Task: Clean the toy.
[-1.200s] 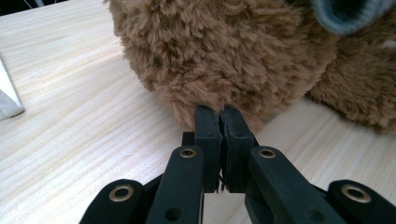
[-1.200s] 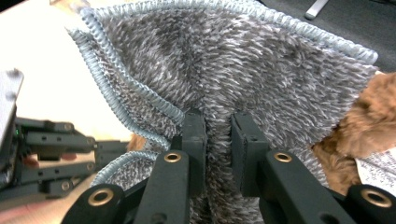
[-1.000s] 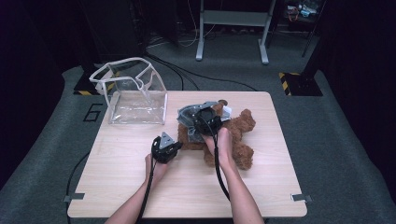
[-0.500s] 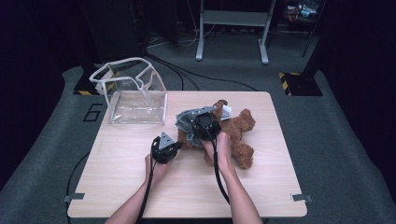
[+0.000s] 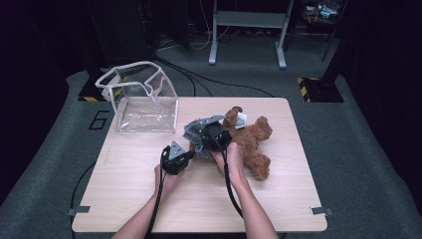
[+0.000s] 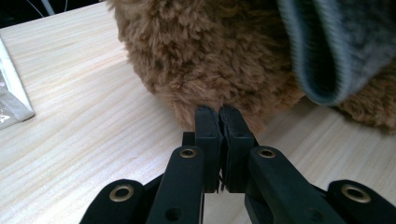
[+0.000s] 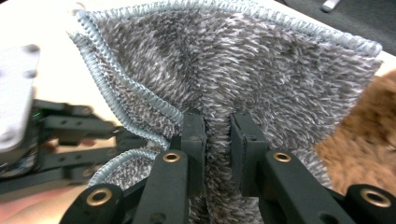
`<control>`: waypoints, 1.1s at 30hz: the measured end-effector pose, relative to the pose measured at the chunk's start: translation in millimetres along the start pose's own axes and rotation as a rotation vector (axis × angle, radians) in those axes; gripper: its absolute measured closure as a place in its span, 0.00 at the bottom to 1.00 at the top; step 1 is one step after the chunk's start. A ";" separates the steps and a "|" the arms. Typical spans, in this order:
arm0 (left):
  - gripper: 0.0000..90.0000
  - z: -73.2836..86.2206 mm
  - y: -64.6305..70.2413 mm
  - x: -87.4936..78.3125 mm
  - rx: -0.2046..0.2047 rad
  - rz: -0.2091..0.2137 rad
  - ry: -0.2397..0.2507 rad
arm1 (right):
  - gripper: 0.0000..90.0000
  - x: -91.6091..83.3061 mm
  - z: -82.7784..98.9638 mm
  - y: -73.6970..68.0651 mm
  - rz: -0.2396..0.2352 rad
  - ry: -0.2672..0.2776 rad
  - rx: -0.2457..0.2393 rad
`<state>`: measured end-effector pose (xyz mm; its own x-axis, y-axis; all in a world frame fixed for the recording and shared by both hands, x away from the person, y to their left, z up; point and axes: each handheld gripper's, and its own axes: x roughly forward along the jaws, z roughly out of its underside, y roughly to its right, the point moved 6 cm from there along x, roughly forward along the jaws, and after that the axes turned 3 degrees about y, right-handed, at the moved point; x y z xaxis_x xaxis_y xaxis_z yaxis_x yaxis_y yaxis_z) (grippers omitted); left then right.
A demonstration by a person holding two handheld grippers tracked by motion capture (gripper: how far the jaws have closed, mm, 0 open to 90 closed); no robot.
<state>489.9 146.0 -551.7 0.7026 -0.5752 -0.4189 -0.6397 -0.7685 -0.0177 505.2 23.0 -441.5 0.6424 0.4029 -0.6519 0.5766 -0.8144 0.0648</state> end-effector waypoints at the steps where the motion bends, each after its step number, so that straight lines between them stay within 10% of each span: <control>1: 0.98 0.2 -0.8 -0.4 0.008 0.000 -0.006 | 0.86 0.2 0.4 1.9 0.005 -0.001 0.009; 10: 0.98 -0.1 -1.5 -0.3 0.006 -0.004 0.004 | 0.86 -6.6 -0.7 26.0 0.102 0.011 0.029; 18: 0.98 -0.4 0.4 0.3 -0.014 0.000 0.015 | 0.86 -15.1 0.8 -12.7 -0.071 0.035 0.037; 23: 0.98 -0.2 -1.0 -0.4 0.003 -0.003 0.001 | 0.86 8.6 9.2 -9.0 -0.008 -0.023 0.009; 33: 1.00 -0.1 -2.6 -0.4 0.005 -0.015 0.000 | 0.86 -3.3 1.5 30.0 0.120 -0.019 0.058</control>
<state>491.3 148.2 -551.4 0.7126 -0.5634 -0.4181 -0.6302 -0.7759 -0.0285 519.6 -3.4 -438.6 0.6946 0.2937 -0.6567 0.4658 -0.8792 0.0995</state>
